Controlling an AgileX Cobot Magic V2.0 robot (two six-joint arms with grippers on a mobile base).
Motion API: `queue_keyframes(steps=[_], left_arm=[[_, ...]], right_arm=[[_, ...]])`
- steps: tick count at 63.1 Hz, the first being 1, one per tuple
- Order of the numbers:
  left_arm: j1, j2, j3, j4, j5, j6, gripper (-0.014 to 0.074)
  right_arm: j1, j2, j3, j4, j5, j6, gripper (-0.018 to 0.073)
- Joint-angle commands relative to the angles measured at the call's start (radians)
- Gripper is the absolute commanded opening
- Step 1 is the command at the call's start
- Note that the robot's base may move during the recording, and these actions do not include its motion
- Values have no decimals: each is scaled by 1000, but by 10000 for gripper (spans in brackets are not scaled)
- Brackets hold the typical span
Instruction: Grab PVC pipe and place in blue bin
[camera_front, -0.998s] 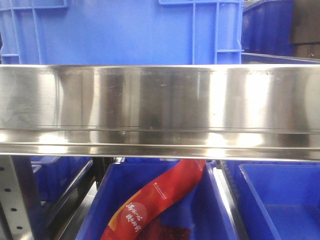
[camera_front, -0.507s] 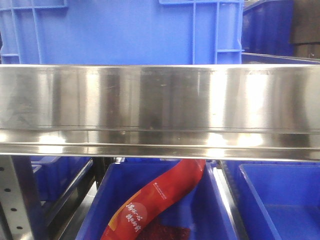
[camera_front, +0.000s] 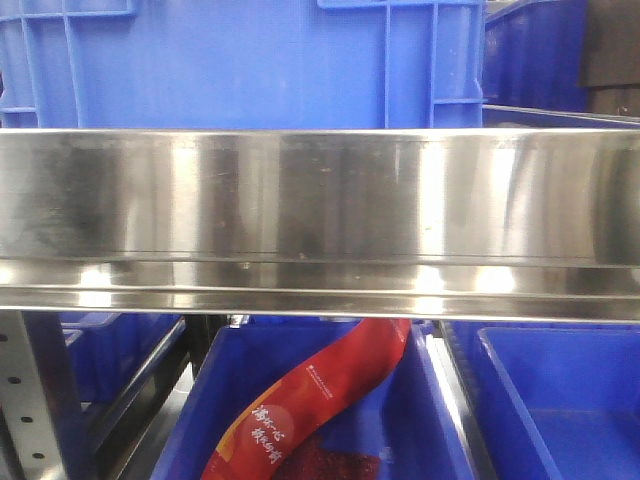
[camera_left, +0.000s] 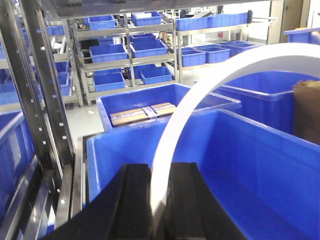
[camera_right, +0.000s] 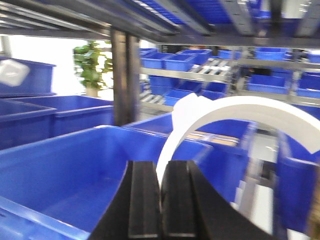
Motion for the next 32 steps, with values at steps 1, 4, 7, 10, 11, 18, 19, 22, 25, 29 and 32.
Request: queue_keyframes(steps=[1, 4, 7, 10, 11, 18, 19, 22, 25, 29, 32], left_arm=[[-7, 20, -38, 7, -54, 0, -111], [-7, 32, -52, 7, -54, 0, -111], [-7, 48, -74, 7, -54, 0, -111], [-7, 61, -93, 7, -56, 0, -111], [-7, 66, -100, 7, -56, 0, -111], [-7, 103, -140, 10, -60, 0, -111], [-7, 108, -145, 10, -60, 0, -111], [-7, 126, -162, 10, -60, 0, -111], [-7, 147, -179, 10, -60, 0, -111], [-7, 175, -197, 14, -60, 0, -111], [-7, 196, -211, 34, -60, 0, -111]], right_arm=[[32, 41, -26, -14, -69, -7, -168], [48, 72, -49, -14, -69, -7, -168], [63, 106, -82, -14, -69, -7, -168], [71, 135, -108, -14, -73, -7, -168], [76, 146, -121, -14, -73, -7, -168], [88, 207, -185, -14, -73, -7, -168], [88, 215, -192, -14, -73, -7, -168], [88, 241, -217, -14, -73, -7, -168], [88, 267, -235, -14, -73, -7, -168], [92, 301, -257, -14, -76, -7, -168], [99, 322, -271, -14, -81, -7, -168]])
